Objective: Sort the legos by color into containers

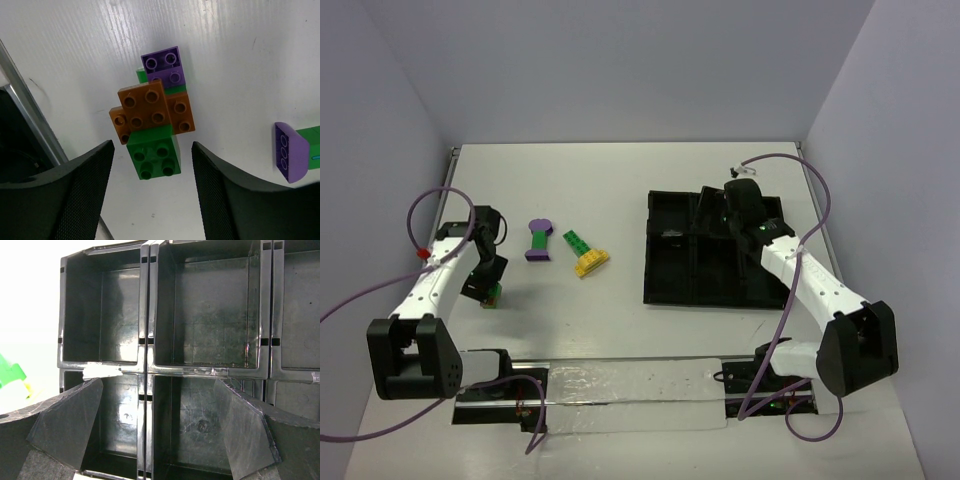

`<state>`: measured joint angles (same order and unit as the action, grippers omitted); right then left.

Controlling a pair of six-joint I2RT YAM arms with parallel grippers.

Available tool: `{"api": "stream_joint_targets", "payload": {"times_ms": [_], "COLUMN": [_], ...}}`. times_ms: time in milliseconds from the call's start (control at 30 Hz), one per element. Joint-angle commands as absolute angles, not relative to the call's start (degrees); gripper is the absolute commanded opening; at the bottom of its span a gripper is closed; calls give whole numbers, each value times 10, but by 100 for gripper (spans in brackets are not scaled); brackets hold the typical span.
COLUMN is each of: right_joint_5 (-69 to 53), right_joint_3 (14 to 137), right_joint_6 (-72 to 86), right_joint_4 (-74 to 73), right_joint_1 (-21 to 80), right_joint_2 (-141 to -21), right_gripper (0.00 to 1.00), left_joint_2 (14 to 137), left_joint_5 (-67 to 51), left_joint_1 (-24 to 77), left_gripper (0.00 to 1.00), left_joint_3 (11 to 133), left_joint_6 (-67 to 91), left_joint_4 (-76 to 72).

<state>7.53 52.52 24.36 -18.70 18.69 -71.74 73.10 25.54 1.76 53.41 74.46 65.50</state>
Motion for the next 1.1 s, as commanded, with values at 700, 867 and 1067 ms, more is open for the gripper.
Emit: {"api": "stream_joint_targets", "payload": {"times_ms": [700,867,1067], "right_joint_5": [115,109,109], "right_joint_3": [543,543,542], "right_joint_6": [252,256,258], "right_joint_4": [-171,-171,-173], "right_joint_1": [191,191,191], "right_joint_2": [-706,-709,-705], "right_gripper": [100,100,100], "left_joint_2": [728,724,747], "left_joint_5": [260,276,289], "left_joint_1": [21,42,101], "left_gripper": [0,0,0], "left_joint_3": [586,651,760], "left_joint_6": [663,610,529], "left_joint_4": [661,670,664]}}
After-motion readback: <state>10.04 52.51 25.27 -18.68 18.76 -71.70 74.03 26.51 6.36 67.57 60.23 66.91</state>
